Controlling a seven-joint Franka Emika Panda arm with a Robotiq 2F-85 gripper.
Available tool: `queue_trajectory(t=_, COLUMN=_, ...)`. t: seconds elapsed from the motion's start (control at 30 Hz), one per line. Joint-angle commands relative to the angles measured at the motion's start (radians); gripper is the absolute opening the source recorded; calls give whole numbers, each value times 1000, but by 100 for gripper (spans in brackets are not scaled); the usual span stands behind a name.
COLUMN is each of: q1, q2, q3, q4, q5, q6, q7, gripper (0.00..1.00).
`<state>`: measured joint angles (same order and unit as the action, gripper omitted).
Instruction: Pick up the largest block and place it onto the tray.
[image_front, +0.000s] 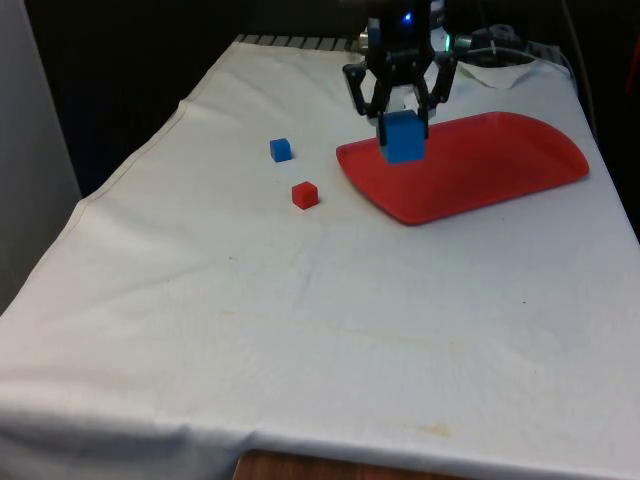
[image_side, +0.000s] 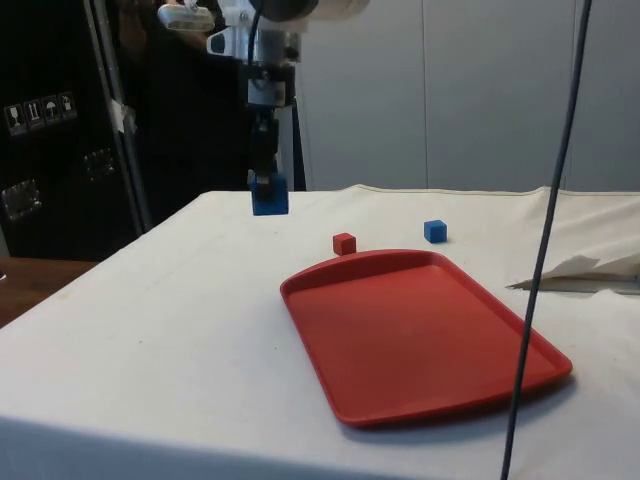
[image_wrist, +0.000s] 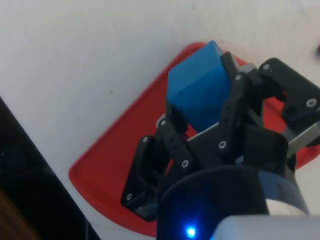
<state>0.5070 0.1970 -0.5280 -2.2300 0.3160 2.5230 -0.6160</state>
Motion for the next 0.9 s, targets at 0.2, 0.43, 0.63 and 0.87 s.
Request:
queue_trajectory(t=0.2, q1=14, q2=-61, q3=18, q4=-74, q5=-73, q6=25, q7=66, gripper=0)
queue_trajectory(t=0.43, q1=7, q2=-93, q3=49, q4=-111, q5=-93, q6=15, q7=82, gripper=0)
queue_trajectory(t=0.63, q1=13, q2=-125, q3=78, q4=-181, q5=-148, q6=50, q7=140, gripper=0)
queue_trajectory(t=0.87, q1=12, q2=-134, q3=113, q4=-254, q5=-144, q6=102, q7=147, gripper=0)
